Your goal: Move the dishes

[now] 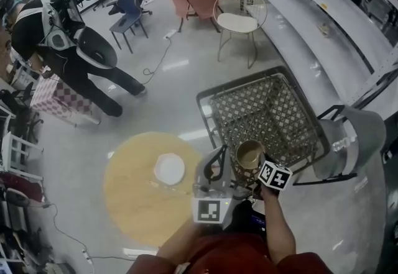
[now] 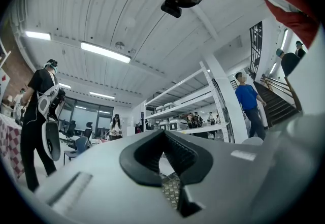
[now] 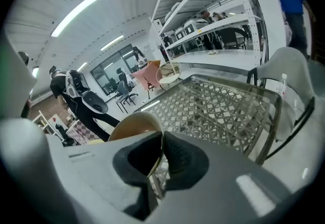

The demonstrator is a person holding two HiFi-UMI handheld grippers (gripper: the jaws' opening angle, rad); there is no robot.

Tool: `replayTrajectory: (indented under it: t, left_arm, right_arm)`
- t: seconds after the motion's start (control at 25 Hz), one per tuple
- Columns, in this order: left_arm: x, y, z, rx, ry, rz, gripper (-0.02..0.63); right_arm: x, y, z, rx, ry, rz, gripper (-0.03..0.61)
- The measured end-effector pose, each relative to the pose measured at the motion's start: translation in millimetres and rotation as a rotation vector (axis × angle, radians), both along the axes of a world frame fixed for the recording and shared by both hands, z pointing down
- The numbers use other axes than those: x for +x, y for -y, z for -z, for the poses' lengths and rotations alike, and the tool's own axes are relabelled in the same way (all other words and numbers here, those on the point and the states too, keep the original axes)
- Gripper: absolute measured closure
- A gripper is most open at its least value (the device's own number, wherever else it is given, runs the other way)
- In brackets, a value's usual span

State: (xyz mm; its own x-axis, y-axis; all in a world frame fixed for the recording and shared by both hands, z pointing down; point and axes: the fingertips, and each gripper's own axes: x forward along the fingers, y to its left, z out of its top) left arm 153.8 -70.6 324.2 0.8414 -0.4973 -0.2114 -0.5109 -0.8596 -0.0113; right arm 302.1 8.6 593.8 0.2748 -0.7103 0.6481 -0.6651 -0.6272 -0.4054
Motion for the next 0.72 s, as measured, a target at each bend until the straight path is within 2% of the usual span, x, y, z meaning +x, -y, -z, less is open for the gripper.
replayTrajectory:
  t: [0.72]
  left_arm:
    - [48,9,-22,0.009,0.03,0.033,0.606]
  right_arm:
    - [38,3,-88,-0.112,0.078,-0.041,0.56]
